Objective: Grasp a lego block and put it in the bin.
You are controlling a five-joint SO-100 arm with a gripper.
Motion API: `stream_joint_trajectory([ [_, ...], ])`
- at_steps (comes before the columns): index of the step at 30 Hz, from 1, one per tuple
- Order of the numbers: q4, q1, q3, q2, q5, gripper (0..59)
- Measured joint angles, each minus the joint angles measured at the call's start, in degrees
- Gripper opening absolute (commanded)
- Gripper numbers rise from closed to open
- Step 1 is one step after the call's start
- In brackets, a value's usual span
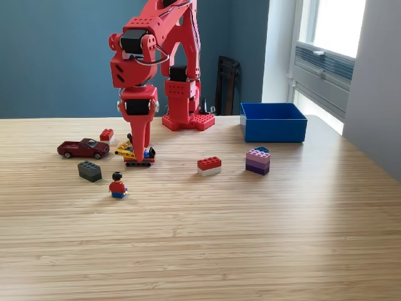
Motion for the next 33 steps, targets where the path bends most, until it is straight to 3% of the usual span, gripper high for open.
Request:
stream_joint_trajectory([
  [6, -0.62, 0.09, -1.32, -5.01, 2.37, 29.2],
  [16, -0.62, 0.26, -5.19, -7.91, 2.99, 27.1],
  [18, -0.7, 0.7, -5.27, -7.91, 2.55, 21.5],
  [21, -0.7, 0.97, -5.62, -7.91, 2.46, 6.8],
  [23, -0.7, 0.97, -5.8, -7.91, 2.9, 1.4],
  [33, -0.26, 0.97, -6.68, -8.09, 6.15, 0.0],
])
